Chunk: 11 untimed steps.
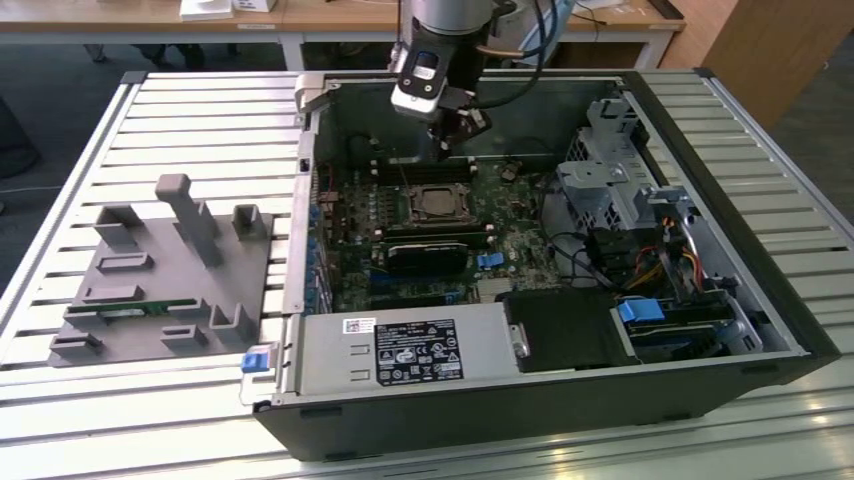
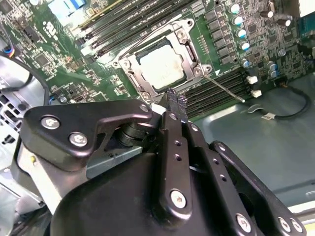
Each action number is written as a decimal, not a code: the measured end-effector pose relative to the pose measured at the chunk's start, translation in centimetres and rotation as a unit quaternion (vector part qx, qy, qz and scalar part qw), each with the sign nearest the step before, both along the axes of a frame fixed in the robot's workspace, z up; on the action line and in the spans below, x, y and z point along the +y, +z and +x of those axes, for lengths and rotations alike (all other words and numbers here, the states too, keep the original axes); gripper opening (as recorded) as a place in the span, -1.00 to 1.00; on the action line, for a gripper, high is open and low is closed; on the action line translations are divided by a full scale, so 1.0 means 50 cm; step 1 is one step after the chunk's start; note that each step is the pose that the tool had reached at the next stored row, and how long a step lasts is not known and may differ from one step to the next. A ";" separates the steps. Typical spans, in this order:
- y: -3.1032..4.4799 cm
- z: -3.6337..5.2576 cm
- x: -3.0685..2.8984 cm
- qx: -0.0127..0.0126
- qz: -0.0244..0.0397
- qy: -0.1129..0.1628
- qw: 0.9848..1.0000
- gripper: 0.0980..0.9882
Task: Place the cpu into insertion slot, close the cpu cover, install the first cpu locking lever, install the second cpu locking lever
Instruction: 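Install the first cpu locking lever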
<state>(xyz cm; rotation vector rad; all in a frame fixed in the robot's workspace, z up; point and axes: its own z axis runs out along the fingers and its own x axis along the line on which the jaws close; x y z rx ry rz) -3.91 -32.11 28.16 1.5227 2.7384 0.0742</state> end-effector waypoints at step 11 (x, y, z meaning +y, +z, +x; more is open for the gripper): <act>0.000 0.000 0.000 0.000 0.000 0.045 0.999 -0.98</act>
